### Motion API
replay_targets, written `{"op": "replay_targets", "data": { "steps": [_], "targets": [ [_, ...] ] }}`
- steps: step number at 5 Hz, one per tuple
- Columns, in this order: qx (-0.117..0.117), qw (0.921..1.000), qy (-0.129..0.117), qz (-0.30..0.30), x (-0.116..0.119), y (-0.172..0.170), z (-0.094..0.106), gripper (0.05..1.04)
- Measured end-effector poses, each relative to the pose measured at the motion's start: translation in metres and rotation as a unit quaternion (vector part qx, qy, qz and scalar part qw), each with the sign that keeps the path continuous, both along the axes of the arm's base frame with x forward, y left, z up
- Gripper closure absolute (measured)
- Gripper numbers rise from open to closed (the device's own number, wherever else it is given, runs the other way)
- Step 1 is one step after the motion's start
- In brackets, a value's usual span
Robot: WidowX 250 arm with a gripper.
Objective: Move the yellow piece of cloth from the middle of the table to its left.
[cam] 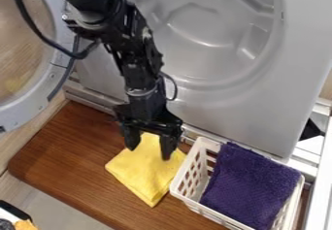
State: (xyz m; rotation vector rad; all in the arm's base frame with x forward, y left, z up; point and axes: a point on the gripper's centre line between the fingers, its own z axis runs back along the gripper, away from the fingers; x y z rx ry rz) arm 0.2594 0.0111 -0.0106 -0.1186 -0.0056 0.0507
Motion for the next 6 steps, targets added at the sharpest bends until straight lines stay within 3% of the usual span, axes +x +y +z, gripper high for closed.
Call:
{"op": "replay_targets", "data": {
  "steps": [2,4,5,6],
  "targets": [
    [0.008,0.9998,-0.008,0.016,0.006,0.011,-0.017,0.084],
    [-0.027,0.9995,-0.019,-0.002,0.013,0.008,-0.047,0.084],
    [-0.024,0.9994,-0.022,-0.003,0.014,0.006,-0.057,0.084],
    [-0.003,0.9998,-0.017,-0.011,0.015,0.002,-0.063,0.083]
  ]
}}
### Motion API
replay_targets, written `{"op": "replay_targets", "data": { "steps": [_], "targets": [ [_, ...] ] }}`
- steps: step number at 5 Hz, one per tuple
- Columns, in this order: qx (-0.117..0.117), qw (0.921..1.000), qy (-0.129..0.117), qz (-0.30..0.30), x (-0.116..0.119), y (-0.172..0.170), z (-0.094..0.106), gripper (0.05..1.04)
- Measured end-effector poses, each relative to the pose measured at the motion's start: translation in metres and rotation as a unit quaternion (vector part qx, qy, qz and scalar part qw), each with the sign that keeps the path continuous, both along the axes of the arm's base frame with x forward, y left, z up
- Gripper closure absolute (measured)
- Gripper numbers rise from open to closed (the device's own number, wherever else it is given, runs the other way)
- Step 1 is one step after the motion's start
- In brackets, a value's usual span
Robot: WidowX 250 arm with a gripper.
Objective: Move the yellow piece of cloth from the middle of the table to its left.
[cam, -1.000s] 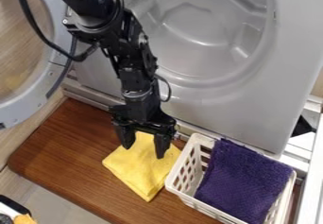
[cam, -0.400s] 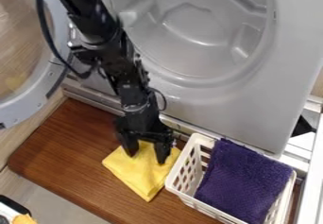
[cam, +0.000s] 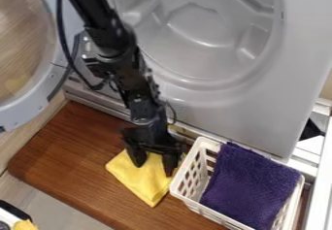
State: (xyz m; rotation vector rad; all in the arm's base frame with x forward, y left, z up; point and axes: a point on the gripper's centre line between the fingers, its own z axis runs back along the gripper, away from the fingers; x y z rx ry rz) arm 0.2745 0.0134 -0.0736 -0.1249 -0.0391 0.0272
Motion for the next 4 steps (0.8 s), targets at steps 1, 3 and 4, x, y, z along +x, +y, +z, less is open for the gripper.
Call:
{"op": "replay_targets", "data": {
  "steps": [1,3,4],
  "targets": [
    [0.013,0.9999,0.006,-0.001,0.001,0.001,-0.002,0.083],
    [0.052,0.9984,0.024,-0.005,0.0,0.004,-0.004,0.083],
    [0.055,0.998,0.029,0.014,0.0,0.015,-0.003,0.083]
  ]
}}
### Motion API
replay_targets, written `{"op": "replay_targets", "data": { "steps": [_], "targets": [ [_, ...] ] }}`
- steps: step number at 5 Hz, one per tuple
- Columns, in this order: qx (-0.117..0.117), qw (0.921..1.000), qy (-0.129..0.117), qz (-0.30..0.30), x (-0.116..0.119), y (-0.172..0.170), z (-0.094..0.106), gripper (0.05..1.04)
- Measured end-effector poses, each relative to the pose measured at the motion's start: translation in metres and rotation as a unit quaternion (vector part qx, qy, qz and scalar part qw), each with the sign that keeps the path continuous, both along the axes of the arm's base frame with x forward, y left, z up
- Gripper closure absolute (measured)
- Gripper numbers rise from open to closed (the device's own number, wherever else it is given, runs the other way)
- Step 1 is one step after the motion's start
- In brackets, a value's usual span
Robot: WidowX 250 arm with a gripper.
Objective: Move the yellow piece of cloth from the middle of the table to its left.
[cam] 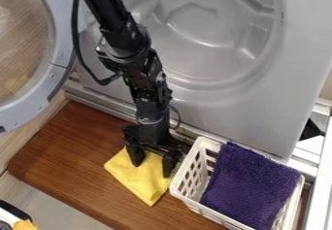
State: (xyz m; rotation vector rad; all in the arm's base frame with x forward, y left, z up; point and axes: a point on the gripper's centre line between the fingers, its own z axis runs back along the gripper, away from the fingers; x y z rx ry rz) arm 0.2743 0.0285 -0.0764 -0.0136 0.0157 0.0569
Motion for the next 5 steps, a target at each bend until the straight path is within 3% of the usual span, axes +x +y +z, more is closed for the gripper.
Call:
{"op": "replay_targets", "data": {
  "steps": [5],
  "targets": [
    [0.025,0.9935,-0.002,0.111,-0.001,0.082,0.009,0.084]
  ]
}}
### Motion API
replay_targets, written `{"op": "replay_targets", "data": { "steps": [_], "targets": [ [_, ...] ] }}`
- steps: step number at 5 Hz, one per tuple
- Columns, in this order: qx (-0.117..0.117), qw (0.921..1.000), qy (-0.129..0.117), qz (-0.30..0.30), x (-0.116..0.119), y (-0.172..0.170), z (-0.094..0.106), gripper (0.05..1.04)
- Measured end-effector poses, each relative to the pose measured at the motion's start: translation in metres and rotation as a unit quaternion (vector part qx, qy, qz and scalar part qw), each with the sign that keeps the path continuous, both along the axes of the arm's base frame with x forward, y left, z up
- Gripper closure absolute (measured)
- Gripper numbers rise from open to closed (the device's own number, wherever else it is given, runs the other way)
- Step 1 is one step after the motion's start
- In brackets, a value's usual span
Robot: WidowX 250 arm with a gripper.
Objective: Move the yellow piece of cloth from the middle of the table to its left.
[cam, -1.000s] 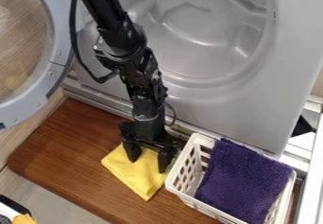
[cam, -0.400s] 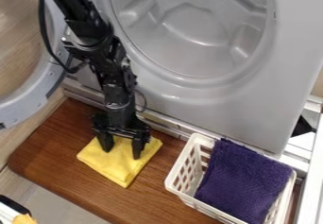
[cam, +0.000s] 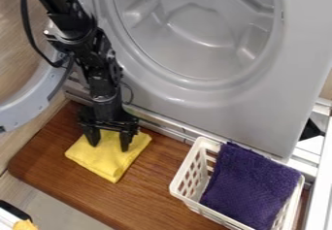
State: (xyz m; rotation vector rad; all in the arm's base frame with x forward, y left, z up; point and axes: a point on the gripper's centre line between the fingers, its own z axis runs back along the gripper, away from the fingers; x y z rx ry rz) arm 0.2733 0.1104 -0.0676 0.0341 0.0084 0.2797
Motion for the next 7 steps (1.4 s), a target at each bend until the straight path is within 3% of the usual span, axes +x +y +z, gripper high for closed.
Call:
{"op": "replay_targets", "data": {
  "steps": [2,3,5,6,7],
  "targets": [
    [-0.004,0.9999,0.005,0.012,-0.005,0.004,-0.002,0.083],
    [-0.011,0.9998,0.01,-0.01,-0.006,-0.01,-0.002,0.084],
    [-0.024,0.9985,-0.025,-0.043,-0.001,-0.026,0.04,0.084],
    [-0.016,0.9977,-0.037,-0.055,-0.001,-0.031,0.065,0.084],
    [-0.017,0.9974,-0.034,-0.062,-0.006,-0.036,0.082,0.084]
  ]
}}
